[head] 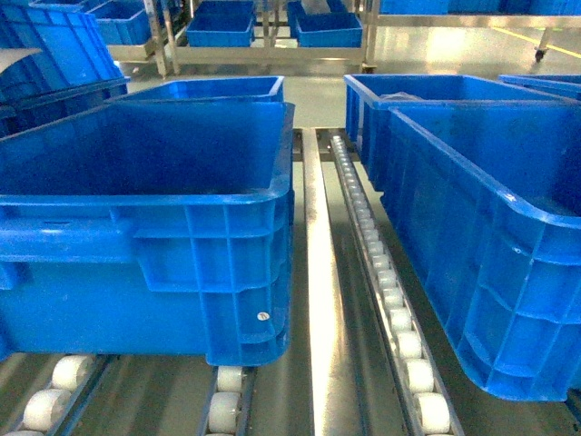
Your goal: Sort blue parts and orange caps into right shelf containers
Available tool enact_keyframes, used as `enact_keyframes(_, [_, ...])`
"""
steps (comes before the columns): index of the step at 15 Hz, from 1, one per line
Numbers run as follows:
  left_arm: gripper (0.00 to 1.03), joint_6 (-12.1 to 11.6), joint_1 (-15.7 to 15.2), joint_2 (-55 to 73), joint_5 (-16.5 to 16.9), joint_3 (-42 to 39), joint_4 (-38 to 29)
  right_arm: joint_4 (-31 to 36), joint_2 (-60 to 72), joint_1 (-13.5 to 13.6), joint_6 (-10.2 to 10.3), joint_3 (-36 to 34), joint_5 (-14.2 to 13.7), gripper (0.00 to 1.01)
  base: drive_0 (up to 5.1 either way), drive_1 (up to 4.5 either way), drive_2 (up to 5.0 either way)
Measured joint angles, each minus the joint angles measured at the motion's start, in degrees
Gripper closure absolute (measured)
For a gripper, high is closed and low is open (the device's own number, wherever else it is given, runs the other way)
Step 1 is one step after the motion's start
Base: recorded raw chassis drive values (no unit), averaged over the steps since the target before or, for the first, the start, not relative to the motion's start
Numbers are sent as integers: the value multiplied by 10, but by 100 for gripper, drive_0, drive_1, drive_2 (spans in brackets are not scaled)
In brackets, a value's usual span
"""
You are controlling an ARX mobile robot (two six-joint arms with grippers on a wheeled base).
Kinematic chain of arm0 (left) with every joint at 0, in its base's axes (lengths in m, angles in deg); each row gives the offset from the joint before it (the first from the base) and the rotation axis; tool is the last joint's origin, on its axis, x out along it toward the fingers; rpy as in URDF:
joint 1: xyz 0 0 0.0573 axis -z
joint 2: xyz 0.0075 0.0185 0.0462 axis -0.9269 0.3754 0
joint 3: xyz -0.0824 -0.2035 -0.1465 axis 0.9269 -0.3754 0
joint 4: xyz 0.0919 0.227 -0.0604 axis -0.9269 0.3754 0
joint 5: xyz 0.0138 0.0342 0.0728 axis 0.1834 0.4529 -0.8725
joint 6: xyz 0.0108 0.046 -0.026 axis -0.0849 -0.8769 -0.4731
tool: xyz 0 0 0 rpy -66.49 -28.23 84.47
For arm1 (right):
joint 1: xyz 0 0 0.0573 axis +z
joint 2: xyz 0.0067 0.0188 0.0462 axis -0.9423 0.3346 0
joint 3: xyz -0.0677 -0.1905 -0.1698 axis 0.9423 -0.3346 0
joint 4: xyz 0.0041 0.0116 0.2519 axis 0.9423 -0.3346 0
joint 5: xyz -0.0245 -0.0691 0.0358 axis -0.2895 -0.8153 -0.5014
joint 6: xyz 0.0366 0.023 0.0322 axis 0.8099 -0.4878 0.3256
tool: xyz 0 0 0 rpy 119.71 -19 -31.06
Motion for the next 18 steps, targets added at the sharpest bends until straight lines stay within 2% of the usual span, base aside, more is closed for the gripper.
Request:
enact_keyframes(4, [101,0,0,-102,0,0,95,-93,-98,0,0,0,0,100,0,0,0])
enact_keyframes(5, [101,0,0,-157,0,0,148,-143,-150,0,1,0,0,100,0,0,0])
enact_keyframes(11, [101,0,0,-242,0,0,234,-226,-233,0,1,0,0,100,0,0,0])
enact_keyframes(14, [101,0,0,-258,0,0,248,-240,-247,0,1,0,0,100,0,0,0])
enact_keyframes(15, [101,0,0,-289,0,1,293,-323,-299,0,2,0,3,100,0,0,0])
enact_keyframes(16, [101,0,0,-338,0,0,355,-338,-340,0,2,0,0,100,0,0,0])
enact_keyframes(18, [101,0,0,-351,0,3,347,-340,-340,0,2,0,1,100,0,0,0])
